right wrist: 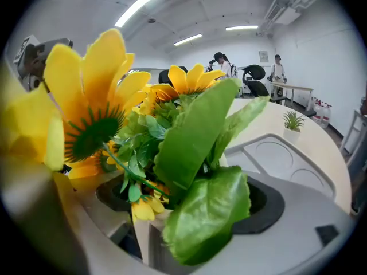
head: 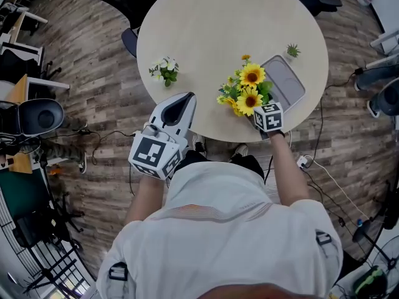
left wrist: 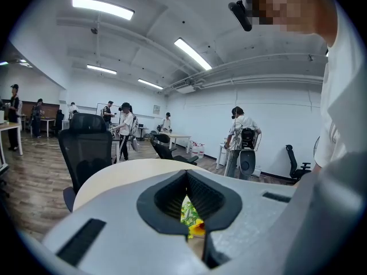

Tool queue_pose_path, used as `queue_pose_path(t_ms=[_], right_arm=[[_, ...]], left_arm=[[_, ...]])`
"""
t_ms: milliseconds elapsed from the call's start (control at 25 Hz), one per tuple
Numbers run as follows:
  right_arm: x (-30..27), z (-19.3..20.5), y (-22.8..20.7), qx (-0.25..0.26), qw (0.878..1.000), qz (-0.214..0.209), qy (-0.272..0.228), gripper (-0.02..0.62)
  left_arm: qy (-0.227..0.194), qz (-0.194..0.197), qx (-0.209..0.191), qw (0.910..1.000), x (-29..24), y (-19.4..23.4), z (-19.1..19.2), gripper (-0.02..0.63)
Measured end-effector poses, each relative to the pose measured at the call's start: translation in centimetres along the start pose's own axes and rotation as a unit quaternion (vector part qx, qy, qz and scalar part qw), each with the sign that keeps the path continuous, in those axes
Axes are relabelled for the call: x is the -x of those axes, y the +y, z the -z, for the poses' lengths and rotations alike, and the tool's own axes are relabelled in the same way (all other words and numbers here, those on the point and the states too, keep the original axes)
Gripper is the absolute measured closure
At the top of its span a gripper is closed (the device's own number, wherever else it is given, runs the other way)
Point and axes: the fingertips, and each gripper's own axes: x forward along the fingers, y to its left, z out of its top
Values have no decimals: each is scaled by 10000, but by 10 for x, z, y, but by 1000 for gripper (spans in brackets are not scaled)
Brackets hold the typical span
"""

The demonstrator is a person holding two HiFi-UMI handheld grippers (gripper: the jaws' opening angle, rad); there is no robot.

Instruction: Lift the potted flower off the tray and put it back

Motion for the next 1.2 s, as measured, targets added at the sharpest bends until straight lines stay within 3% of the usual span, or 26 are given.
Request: queue_pose_path(t_ms=[400, 920, 1200], right_arm=[[53, -47, 17, 134, 9981, 189, -577, 104], [234, -176, 45, 519, 9743, 578, -2116, 104], [247, -185, 61, 322, 9690, 851, -2298, 104]], left_arm=[[-120, 194, -41, 9997, 6, -2, -6, 601], [-574, 775, -279, 9949, -11, -29, -48, 601], [-703, 901, -423, 9925, -8, -4, -46, 601]])
